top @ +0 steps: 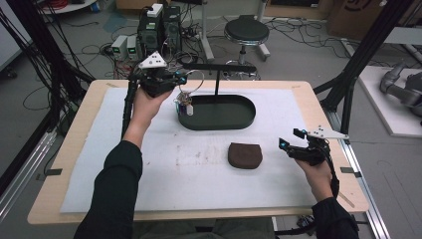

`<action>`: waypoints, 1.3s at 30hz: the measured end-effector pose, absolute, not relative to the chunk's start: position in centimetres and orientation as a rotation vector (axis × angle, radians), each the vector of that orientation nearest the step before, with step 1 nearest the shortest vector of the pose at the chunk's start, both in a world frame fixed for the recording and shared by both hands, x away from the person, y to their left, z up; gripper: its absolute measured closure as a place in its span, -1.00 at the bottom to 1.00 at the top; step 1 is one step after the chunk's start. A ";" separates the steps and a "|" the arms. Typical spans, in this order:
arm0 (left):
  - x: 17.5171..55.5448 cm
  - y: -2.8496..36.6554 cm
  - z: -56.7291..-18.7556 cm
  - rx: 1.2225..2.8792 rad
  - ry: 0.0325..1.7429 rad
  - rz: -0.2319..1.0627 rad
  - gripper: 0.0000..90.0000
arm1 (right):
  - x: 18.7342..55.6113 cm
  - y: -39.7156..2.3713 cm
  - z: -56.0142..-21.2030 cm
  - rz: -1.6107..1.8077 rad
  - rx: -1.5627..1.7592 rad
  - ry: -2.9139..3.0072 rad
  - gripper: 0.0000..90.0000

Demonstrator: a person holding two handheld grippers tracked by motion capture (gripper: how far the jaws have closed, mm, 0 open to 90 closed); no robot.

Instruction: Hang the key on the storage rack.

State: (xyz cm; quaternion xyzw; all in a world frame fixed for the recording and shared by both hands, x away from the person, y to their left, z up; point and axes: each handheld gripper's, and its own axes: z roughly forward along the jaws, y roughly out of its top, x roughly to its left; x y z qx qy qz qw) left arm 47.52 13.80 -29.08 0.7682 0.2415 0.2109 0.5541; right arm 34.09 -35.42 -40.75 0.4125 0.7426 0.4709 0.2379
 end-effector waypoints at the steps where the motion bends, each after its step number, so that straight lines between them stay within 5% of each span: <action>1: 47.7 13.8 -29.1 1.820 0.577 0.498 0.93 | 34.1 -35.4 -40.8 1.290 1.130 2.034 -0.45; 34: 50.7 14.1 -31.8 1.826 0.762 0.512 0.90 | 34.2 -35.2 -40.8 1.289 1.117 2.045 -0.45; 39: 50.5 14.1 -31.5 1.826 0.771 0.526 0.67 | 34.2 -35.2 -40.8 1.290 1.117 2.045 -0.45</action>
